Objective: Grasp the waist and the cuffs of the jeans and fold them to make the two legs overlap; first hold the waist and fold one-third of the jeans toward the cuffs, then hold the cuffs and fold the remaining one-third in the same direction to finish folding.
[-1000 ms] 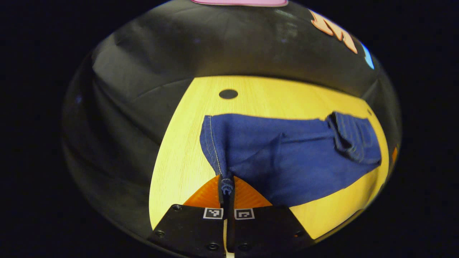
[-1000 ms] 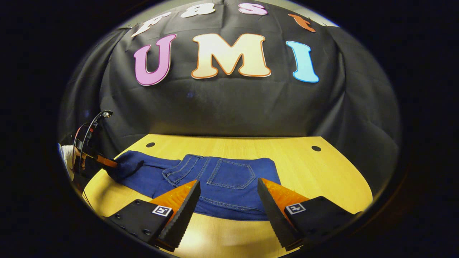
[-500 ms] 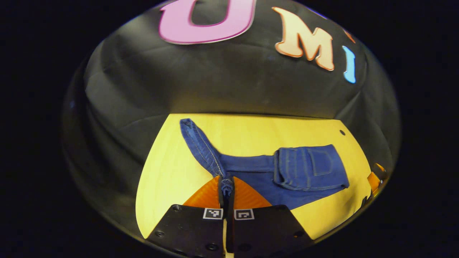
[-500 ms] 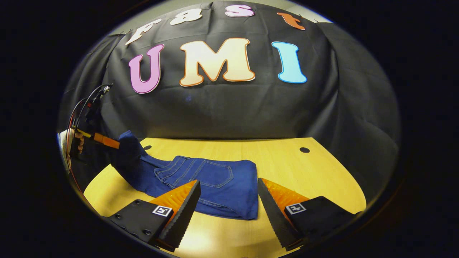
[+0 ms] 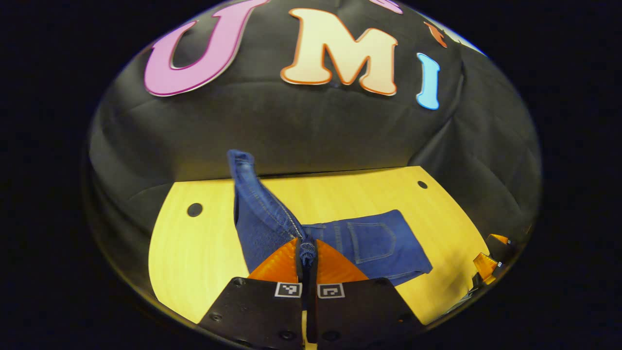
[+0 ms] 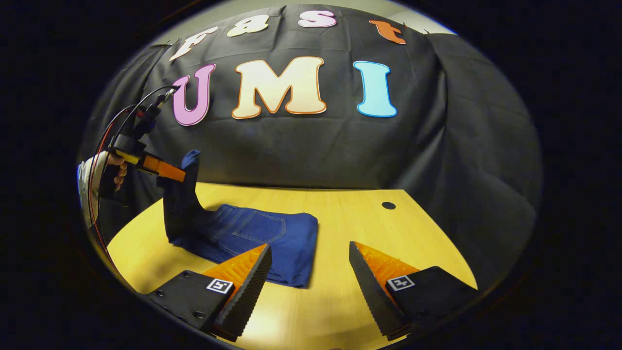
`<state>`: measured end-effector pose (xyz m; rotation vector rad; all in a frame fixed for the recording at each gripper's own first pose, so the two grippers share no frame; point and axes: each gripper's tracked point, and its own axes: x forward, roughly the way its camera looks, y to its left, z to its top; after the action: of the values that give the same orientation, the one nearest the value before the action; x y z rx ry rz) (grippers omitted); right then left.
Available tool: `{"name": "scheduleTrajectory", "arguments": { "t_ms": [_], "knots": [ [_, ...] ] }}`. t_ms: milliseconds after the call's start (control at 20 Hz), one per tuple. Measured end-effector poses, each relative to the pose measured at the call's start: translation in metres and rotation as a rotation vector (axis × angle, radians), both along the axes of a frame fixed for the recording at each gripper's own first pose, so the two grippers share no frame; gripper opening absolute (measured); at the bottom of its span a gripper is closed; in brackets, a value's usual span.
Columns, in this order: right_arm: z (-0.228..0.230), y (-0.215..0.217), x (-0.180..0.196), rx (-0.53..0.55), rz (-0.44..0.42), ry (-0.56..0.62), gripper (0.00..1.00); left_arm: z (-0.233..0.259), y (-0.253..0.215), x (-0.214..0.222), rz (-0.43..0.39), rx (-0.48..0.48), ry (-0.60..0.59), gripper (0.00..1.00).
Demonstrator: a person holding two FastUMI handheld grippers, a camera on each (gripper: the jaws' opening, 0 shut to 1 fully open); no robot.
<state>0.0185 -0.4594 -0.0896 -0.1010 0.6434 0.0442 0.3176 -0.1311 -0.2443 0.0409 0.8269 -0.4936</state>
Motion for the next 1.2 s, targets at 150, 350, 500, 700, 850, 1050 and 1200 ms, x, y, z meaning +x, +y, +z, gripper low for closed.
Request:
{"name": "scheduleTrajectory", "arguments": {
  "t_ms": [150, 350, 500, 700, 850, 1050, 1200],
  "knots": [
    [0.004, -0.019, -0.007, -0.019, -0.006, 0.002, 1.00, -0.006, -0.039, -0.006, -0.030, -0.025, 0.005, 0.00],
    [0.008, -0.044, -0.017, -0.030, -0.032, 0.001, 0.99, -0.021, -0.084, -0.014, -0.059, -0.038, 0.008, 0.00],
    [0.012, -0.060, -0.024, -0.044, -0.032, -0.001, 0.99, -0.032, -0.116, -0.027, -0.102, -0.028, -0.009, 0.00],
    [0.010, -0.077, -0.032, -0.047, -0.037, 0.002, 0.99, -0.048, -0.155, -0.035, -0.122, 0.014, -0.024, 0.00],
    [0.010, -0.088, -0.036, -0.037, -0.048, -0.001, 0.99, -0.065, -0.172, -0.036, -0.112, 0.060, -0.047, 0.00],
    [0.018, -0.084, -0.032, 0.004, -0.041, -0.038, 0.99, -0.052, -0.202, -0.065, -0.144, -0.082, -0.057, 0.70],
    [0.045, -0.067, -0.018, 0.015, -0.012, -0.144, 1.00, 0.021, -0.178, -0.057, -0.060, -0.102, -0.342, 0.94]
  ]
}}
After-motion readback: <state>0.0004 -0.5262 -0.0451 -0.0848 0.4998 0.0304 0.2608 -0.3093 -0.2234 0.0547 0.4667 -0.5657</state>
